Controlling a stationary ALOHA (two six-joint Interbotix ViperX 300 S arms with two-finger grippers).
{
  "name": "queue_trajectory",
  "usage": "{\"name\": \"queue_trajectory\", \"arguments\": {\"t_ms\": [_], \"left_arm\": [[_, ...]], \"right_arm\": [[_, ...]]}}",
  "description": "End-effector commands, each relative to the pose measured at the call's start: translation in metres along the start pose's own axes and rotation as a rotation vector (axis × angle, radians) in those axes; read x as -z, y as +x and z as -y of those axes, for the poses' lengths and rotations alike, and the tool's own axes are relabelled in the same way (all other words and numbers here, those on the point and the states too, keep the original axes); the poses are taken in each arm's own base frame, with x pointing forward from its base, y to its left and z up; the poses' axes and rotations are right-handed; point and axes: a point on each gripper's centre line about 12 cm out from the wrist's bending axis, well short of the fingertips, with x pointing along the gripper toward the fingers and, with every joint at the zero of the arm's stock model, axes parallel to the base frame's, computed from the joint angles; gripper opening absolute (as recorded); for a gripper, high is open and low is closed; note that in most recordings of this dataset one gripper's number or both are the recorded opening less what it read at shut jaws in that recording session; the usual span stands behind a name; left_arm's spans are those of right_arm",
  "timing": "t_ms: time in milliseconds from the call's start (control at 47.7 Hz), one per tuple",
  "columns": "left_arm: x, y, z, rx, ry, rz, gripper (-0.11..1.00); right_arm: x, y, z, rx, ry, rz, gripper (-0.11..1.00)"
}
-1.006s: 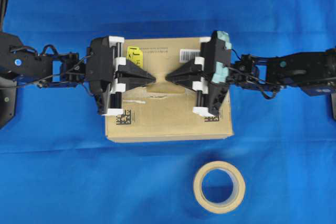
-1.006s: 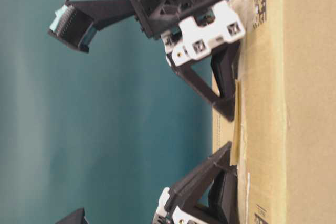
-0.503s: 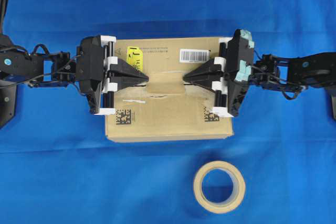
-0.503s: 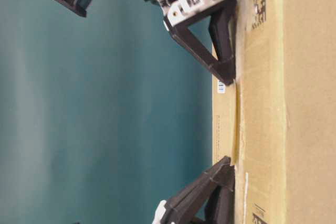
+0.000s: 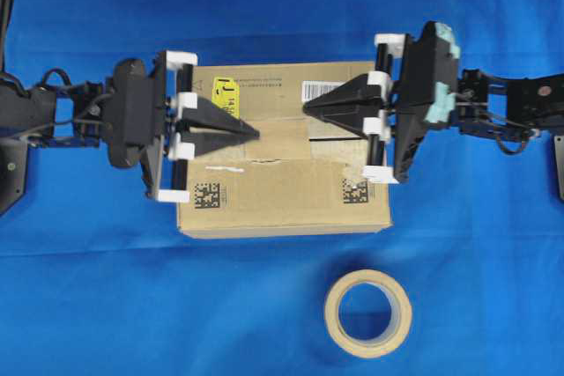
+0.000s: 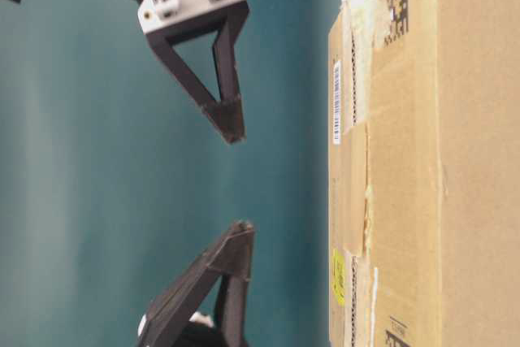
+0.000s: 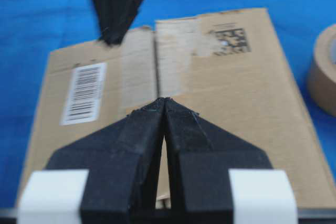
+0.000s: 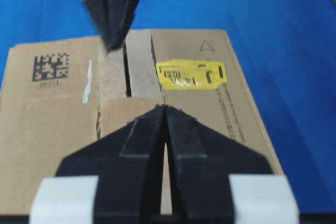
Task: Apply tape along the seams of the closed cardboard box to seal it securely.
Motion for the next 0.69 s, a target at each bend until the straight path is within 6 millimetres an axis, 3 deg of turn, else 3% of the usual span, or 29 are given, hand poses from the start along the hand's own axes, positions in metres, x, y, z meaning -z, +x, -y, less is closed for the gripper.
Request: {"name": "queue_trajectory", "arguments": {"t_ms": [0,314,670], "left_arm": [[-0.009,0.009,0.006,0.016,0.005,0.023,0.0],[0.012,0.036,0.018,0.048,0.0,-0.052,0.0],[0.036,0.046,0.016,0.041,-0.037,-0.115,0.0]], "right_arm": [[-0.011,0.008,-0.006,-0.013,-0.003,0.027,0.01],[0.008,0.044,-0.017,-0.027,-0.013,-0.035,0.01],[0.035,0.058,-0.022,-0.024,0.01,-0.105,0.01]]}}
